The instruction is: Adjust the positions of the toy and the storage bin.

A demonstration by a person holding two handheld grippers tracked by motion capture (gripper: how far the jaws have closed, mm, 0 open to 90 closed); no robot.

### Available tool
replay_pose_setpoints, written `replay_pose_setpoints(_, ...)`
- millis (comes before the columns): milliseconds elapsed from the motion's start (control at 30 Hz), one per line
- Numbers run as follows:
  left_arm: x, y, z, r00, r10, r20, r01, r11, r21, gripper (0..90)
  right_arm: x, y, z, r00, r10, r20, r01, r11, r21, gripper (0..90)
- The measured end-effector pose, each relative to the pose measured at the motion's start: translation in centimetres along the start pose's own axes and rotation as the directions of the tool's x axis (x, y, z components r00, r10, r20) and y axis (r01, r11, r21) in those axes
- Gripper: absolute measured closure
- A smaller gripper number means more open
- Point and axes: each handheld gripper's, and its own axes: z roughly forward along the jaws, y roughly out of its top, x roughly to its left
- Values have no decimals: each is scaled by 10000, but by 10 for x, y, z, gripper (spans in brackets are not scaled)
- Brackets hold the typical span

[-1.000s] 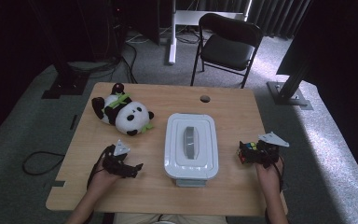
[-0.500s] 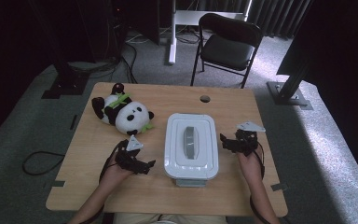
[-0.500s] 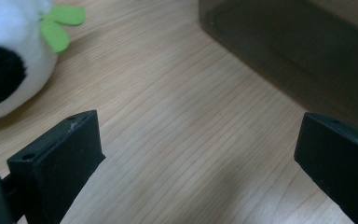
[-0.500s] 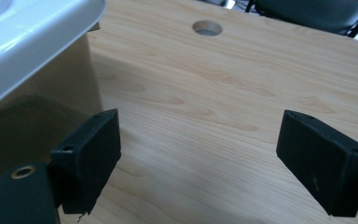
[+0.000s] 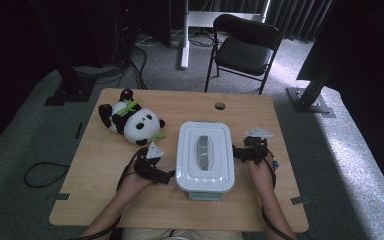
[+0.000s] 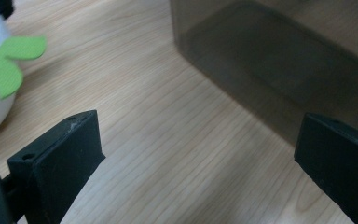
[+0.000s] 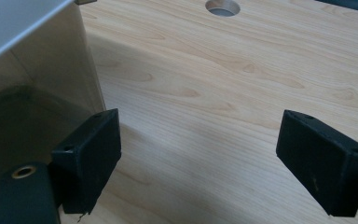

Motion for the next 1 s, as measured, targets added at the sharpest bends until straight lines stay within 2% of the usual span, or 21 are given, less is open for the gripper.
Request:
replay_pose_setpoints(200,-7,4,2,9996,253,128,-254,9997,37,14,3,5,10,9994,-146,-316,150,9998,116,136)
replay_pose_setpoints(533,-10,5,-1,9993,358,-98,-357,9993,91,14,7,12,20,9951,-358,-926,360,9994,0,168)
replay_pose_setpoints(733,-12,4,-2,9993,336,-161,-335,9994,73,14,7,14,26,9905,-290,-1345,293,9996,5,180)
replay_pose_setpoints(833,-14,4,-3,9993,354,-108,-353,9994,70,14,7,15,28,9907,-294,-1326,282,9995,-111,180)
replay_pose_setpoints(1000,-22,5,-2,9984,514,229,-513,9987,-55,14,5,17,35,9927,-109,-1198,113,9999,24,183)
